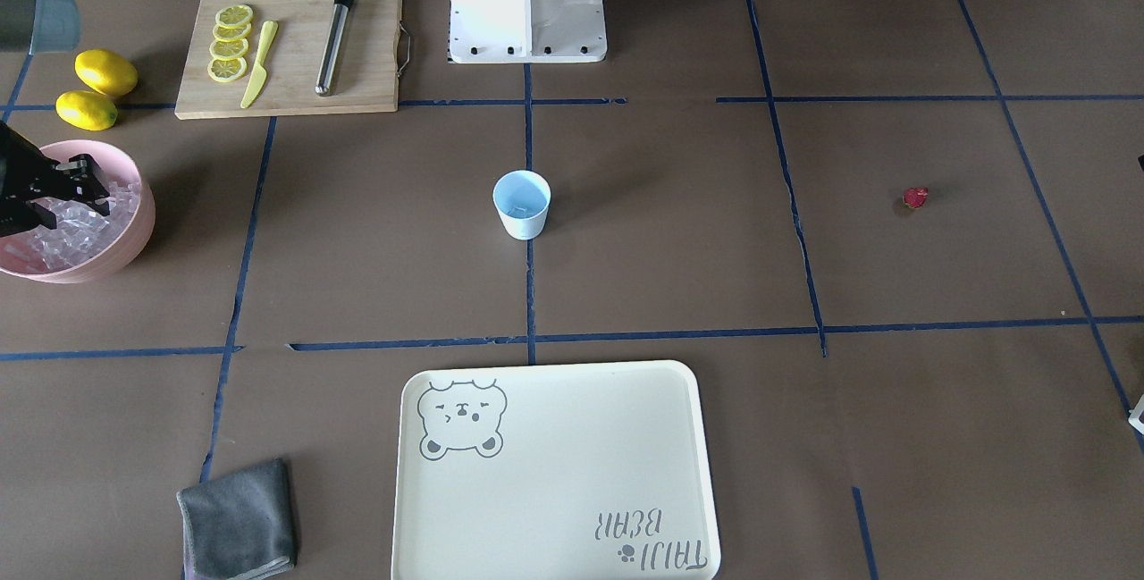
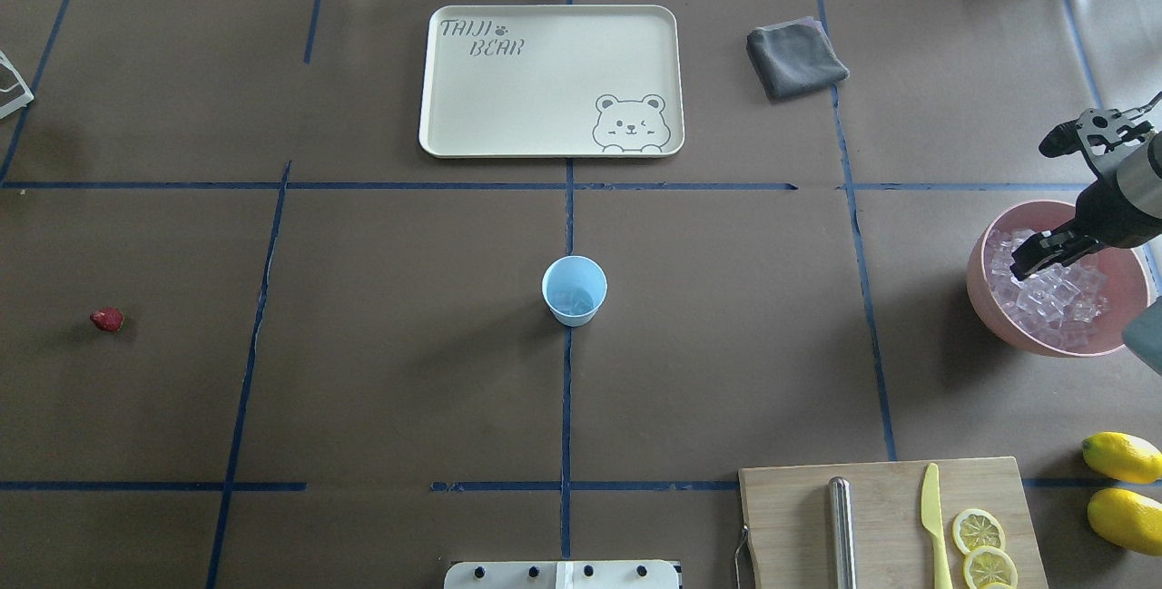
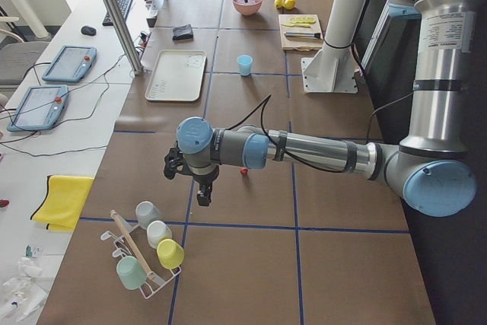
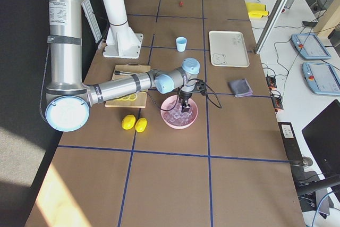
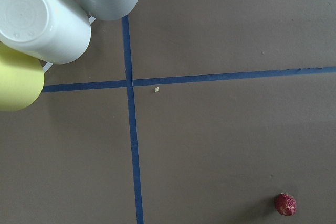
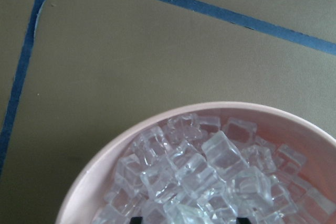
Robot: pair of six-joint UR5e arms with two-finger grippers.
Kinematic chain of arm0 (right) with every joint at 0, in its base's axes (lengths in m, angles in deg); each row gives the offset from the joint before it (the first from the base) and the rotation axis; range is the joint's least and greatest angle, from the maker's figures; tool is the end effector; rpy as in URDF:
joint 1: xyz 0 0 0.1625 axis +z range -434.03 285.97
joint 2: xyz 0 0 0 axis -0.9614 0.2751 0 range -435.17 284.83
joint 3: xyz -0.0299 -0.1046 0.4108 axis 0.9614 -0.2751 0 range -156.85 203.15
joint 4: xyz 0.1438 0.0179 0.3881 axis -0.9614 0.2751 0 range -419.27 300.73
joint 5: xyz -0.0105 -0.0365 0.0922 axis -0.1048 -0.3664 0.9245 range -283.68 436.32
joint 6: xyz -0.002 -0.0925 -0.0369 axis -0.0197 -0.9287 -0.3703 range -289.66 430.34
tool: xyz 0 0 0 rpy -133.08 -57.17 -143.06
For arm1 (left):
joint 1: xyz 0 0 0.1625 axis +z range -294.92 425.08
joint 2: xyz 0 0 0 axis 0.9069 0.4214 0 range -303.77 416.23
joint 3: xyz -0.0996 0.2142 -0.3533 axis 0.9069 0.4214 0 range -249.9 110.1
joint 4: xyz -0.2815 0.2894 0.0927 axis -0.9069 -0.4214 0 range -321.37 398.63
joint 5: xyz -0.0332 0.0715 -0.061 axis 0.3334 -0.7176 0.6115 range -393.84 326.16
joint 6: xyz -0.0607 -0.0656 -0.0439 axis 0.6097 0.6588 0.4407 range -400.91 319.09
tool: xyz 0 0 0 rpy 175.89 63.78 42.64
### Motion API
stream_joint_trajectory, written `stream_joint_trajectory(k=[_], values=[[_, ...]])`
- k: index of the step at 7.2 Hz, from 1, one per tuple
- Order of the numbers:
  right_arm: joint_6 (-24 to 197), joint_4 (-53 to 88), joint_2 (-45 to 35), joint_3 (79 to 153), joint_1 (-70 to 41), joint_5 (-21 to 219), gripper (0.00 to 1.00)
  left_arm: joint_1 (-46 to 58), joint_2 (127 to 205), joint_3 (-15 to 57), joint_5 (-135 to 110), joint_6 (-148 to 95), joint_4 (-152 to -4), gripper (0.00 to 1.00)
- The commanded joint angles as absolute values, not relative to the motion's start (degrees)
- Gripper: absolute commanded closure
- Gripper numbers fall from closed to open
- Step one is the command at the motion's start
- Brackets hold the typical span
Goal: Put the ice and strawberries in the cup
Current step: 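Lower the right gripper into the bowl and grasp a third ice cube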
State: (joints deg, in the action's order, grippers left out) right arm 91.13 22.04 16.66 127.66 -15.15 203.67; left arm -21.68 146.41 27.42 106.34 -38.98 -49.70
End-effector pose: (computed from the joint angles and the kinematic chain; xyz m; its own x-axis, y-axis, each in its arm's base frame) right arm -0.1913 -0.4579 0.5386 0.7003 -0.2778 0.6575 0.2489 0.9584 0.1399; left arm -0.0287 -0.4982 0.5896 0.6364 0.0805 -0.7671 -0.0348 0.9965 0.0757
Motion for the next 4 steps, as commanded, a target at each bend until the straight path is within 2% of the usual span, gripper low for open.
stream_joint_trajectory(k=[1, 4], values=[[91.08, 22.11, 16.85, 127.66, -15.15, 203.67, 0.36, -21.67, 146.41, 27.48, 106.26, -38.98, -49.7, 0.0], [91.08, 22.03, 16.15, 126.35, -15.24, 203.67, 0.36, -21.67, 146.41, 27.48, 106.34, -38.98, -49.7, 0.0]])
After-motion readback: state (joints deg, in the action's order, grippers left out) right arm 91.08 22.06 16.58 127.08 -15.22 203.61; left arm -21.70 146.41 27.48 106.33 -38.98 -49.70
